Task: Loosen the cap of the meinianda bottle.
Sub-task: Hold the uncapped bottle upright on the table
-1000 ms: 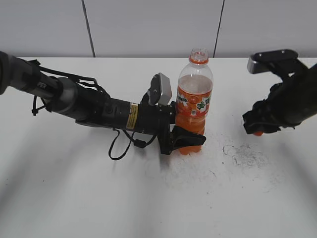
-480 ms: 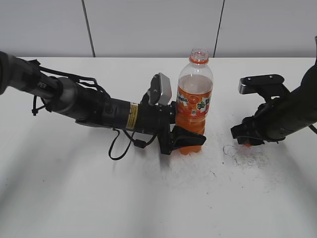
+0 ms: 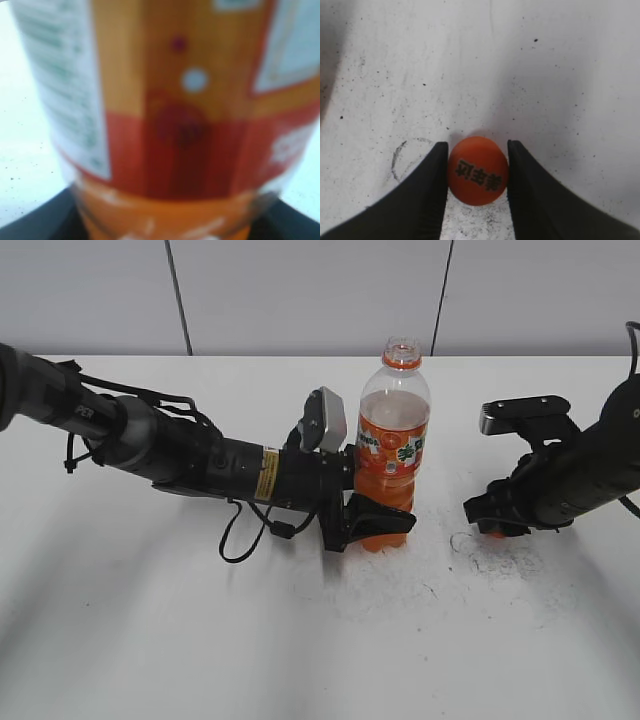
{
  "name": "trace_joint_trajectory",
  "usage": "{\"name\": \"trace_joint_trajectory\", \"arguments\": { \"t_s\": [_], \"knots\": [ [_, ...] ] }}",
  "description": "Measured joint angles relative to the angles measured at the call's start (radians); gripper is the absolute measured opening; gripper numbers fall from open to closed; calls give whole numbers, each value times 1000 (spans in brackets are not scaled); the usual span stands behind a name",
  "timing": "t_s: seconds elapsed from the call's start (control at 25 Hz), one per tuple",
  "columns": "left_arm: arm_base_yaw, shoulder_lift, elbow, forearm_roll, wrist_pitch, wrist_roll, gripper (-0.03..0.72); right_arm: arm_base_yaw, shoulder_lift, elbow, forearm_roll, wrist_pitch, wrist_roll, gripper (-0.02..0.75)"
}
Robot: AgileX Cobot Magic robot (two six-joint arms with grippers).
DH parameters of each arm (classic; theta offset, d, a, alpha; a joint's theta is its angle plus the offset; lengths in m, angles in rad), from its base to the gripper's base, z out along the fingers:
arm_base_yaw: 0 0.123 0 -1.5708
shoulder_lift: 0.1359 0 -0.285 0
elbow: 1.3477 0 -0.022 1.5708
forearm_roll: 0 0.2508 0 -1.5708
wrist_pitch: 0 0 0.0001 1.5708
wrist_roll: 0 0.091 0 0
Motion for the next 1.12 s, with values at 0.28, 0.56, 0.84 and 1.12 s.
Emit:
{"name": "trace_joint_trajectory", "arguments": {
  "t_s": [0.28, 0.56, 0.84, 1.12],
  "knots": [
    [0, 0, 0, 0, 0, 0, 498, 0, 17, 0, 0, -6, 0, 354],
    [0, 0, 0, 0, 0, 0, 498, 0, -13, 1, 0, -2, 1, 480],
    [0, 0, 0, 7, 25, -36, 649, 0, -83, 1, 2, 65, 1, 494],
    [26, 0, 0, 101, 66, -126, 687, 0, -94, 1, 2, 84, 1, 494]
  ]
}}
